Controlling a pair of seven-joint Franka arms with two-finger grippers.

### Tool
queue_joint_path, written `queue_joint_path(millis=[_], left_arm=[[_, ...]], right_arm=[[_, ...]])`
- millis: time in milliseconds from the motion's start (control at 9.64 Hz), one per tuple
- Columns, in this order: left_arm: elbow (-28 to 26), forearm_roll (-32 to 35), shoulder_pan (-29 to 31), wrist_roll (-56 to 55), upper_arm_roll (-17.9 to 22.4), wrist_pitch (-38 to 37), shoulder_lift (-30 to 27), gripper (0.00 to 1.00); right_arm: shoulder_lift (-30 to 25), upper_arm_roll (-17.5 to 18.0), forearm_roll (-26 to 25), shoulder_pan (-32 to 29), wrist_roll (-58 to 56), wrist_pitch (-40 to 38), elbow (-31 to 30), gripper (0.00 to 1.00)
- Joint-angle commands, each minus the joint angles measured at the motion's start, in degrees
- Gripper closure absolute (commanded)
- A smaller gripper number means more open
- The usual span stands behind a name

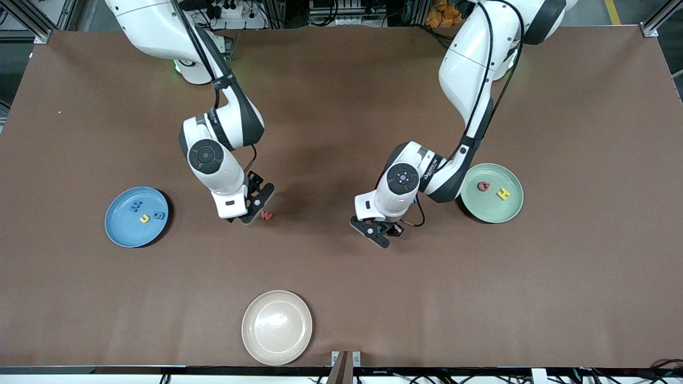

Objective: Sort upper and lower case letters into plates
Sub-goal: 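Place the R on the green plate while the right gripper reaches the m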

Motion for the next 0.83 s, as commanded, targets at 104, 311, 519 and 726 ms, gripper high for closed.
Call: queue_joint_path(millis=[104, 311, 519, 726], left_arm=[[0.52, -0.75, 0.03, -0.02, 1.22, -9.56, -3.29, 0.95], [0.27, -0.75, 1.35, 4.61, 4.99, -17.81, -8.29, 0.95], [-4.45, -1.45, 4.59, 10.69, 8.94, -22.51, -13.56, 0.94], [-12.18, -1.54, 10.29, 18.41, 10.98, -22.17, -17.96, 0.94]], right_arm=[[7.39, 1.56, 6.11, -0.29, -11.18, 5.06, 3.35, 0.00], [9.52, 1.65, 7.55, -0.46, -13.12, 5.25, 6.07, 0.00], [10.48, 1.65, 7.56, -0.81, -14.27, 5.25, 7.05, 0.00], [11.01, 1.65, 7.56, -1.69, -16.47, 5.25, 7.32, 0.00]])
